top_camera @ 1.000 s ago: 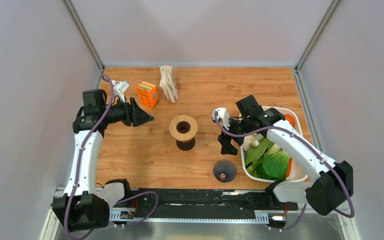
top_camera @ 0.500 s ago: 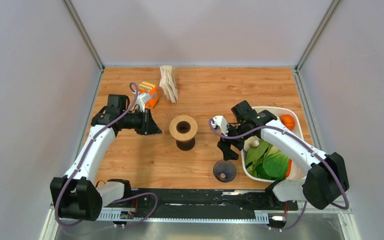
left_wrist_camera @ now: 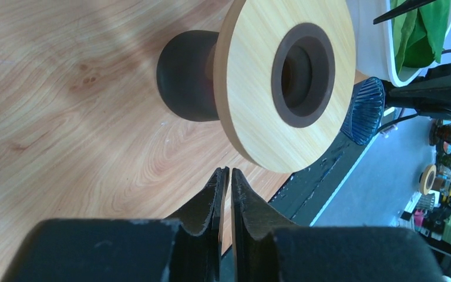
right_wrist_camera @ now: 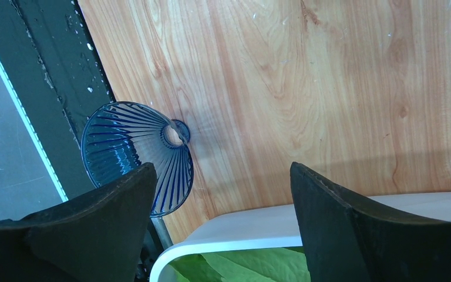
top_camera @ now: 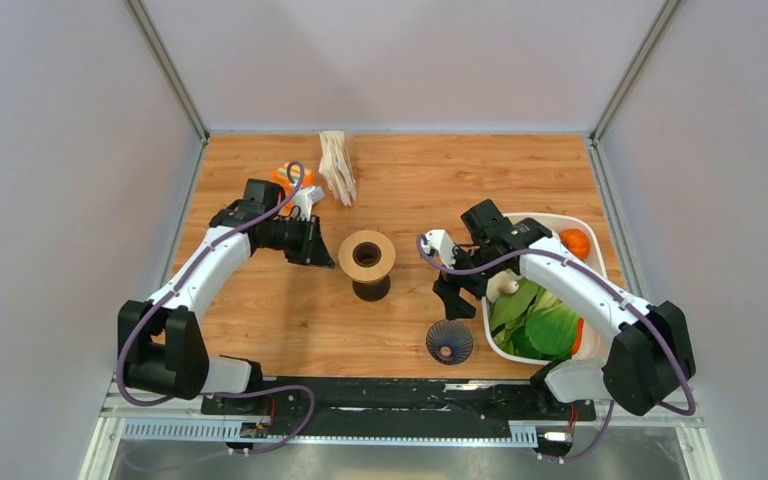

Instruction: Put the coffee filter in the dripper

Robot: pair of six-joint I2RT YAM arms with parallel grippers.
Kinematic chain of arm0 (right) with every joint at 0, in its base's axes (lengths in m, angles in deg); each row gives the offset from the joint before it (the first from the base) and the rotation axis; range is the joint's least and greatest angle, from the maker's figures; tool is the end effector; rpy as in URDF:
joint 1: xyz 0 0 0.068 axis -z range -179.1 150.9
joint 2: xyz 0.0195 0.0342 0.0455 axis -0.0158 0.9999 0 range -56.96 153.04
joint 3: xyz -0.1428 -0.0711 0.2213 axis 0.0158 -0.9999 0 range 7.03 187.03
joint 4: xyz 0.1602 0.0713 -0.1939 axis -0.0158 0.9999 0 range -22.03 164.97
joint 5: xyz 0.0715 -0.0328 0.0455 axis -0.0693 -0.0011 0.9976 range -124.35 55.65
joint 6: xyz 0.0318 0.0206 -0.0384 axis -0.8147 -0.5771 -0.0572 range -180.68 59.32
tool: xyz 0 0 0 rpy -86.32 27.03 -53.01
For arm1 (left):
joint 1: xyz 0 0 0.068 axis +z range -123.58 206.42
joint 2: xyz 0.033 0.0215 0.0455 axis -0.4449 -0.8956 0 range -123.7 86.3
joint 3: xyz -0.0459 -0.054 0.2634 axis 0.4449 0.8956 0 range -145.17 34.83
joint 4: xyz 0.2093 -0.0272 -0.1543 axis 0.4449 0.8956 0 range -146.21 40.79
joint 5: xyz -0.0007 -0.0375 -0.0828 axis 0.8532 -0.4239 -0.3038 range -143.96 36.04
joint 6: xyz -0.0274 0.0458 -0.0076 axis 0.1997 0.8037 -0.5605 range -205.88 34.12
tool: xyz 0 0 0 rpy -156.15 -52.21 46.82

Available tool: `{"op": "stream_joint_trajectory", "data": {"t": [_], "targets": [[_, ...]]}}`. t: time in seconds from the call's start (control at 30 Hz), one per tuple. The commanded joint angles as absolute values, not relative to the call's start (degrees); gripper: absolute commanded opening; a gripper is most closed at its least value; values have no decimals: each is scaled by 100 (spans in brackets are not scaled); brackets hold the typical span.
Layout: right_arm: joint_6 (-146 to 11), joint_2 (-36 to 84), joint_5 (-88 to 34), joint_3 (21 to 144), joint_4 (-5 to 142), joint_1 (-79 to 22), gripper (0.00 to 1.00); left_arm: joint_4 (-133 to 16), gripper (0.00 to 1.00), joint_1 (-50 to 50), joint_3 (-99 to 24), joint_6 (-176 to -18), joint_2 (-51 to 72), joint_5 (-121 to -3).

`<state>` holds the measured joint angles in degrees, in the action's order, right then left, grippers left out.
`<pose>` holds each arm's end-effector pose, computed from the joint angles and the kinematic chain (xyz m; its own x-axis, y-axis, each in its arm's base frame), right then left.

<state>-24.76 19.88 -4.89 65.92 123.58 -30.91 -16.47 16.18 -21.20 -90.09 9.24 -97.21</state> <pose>0.1957 0.1419 0.2514 -0.3214 -0.8005 -0.5058 -0.9456 0.2432 0.2160 0.2514 -0.0701 0.2515 -0.8902 0.1066 -0.4430 0.3945 0.6670 -0.6321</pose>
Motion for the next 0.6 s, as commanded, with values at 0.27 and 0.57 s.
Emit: {"op": "stream_joint_trajectory", "data": {"t": [0.27,0.57], "targets": [[-2523,1955,-433,6855,12364,-3118,87,-1862,14,1152,-2669,-9039,565,-9697],[-2488,1932,-502,6811,12383,-3119,86,-1685,26,1124,-2667,-8918,706,-9566]]}}
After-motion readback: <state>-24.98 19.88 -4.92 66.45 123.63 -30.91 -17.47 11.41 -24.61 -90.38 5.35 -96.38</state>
